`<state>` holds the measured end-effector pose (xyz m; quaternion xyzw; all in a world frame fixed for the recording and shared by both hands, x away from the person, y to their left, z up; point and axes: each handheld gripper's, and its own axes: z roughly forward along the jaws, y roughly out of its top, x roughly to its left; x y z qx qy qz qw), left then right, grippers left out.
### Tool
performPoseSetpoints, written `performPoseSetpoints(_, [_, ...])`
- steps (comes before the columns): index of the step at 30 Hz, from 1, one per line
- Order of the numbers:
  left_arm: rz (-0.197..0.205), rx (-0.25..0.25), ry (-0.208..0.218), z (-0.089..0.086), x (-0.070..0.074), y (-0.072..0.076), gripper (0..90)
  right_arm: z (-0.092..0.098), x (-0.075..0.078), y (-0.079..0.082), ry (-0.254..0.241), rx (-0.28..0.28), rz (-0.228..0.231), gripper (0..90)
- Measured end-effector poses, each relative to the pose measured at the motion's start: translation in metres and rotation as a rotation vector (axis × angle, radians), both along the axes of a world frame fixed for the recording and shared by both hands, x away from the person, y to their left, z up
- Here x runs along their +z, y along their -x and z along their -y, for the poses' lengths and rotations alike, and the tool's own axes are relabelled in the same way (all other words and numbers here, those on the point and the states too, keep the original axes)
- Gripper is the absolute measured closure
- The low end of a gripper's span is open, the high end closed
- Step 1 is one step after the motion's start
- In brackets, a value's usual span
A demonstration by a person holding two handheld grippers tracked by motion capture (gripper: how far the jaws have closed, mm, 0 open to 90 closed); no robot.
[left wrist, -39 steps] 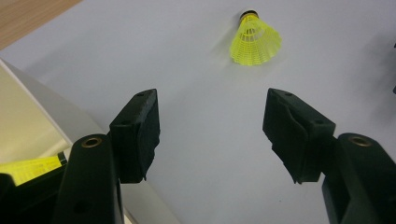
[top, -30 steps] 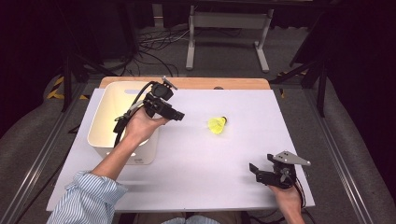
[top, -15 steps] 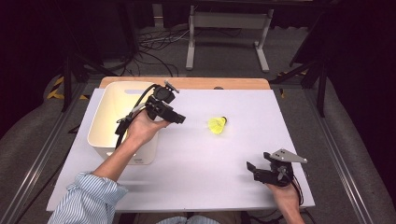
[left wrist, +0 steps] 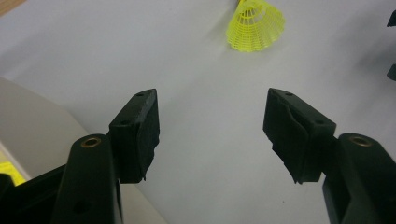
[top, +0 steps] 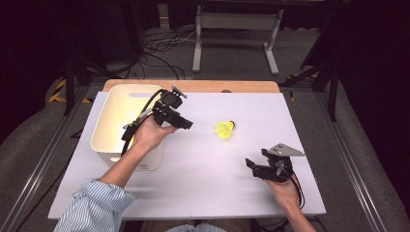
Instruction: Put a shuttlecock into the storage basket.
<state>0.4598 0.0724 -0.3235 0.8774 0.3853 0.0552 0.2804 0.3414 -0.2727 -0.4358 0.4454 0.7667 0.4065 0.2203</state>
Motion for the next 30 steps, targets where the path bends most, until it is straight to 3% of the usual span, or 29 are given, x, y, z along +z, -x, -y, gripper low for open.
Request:
performPoseSetpoints(21, [-0.005,-0.009,0.002,0.007,-0.007,-0.006,36.7,-0.031,0.006,-0.044,-0.015,-0.001,-0.06,31.8])
performPoseSetpoints(30, [-0.009,-0.012,0.004,0.008,-0.009,-0.007,36.7,-0.046,0.016,-0.063,0.023,0.009,-0.097,36.5])
